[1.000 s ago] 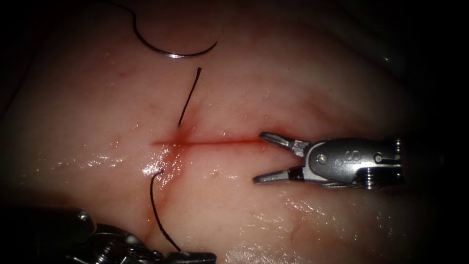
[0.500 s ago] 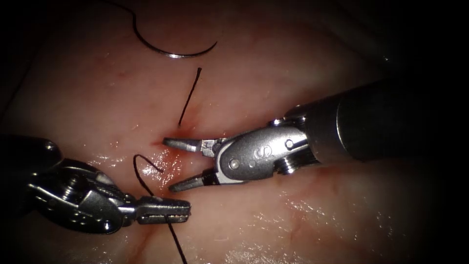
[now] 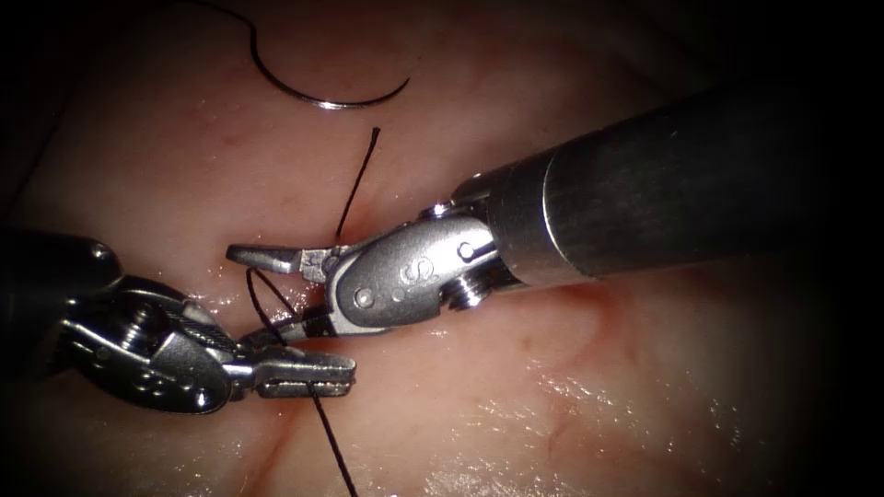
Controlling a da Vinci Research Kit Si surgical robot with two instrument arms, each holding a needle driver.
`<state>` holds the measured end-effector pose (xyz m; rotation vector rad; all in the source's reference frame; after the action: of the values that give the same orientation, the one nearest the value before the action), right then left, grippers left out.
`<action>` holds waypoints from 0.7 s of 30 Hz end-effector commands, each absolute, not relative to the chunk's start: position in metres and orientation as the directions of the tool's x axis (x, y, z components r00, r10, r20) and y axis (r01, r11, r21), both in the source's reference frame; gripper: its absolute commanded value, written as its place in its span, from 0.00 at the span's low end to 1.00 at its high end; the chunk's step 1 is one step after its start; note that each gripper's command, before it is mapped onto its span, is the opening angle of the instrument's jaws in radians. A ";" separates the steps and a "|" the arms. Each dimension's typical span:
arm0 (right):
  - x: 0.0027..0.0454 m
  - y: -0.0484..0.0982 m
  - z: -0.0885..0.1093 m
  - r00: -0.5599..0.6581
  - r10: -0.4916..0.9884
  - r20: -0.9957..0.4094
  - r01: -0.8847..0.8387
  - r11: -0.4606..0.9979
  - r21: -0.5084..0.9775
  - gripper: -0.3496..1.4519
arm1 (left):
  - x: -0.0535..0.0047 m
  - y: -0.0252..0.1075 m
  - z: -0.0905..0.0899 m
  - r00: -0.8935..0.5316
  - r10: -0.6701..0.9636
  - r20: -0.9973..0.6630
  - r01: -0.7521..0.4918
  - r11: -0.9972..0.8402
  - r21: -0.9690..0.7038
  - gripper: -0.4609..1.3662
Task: Wound Closure
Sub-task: Using the right gripper hand over a longer length of suture to the left gripper
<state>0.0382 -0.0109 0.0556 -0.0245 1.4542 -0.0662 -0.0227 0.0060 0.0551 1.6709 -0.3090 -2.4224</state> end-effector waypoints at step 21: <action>0.0386 -0.011 0.056 -0.035 -0.169 -0.985 0.088 0.981 -0.172 0.00 | -0.0231 0.006 0.054 -0.348 -0.243 -0.905 0.032 -0.968 0.248 0.06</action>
<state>0.0386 -0.0111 0.0561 -0.0585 1.5897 -0.2104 -0.0231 0.0060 0.0542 1.6872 -0.2906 -2.4371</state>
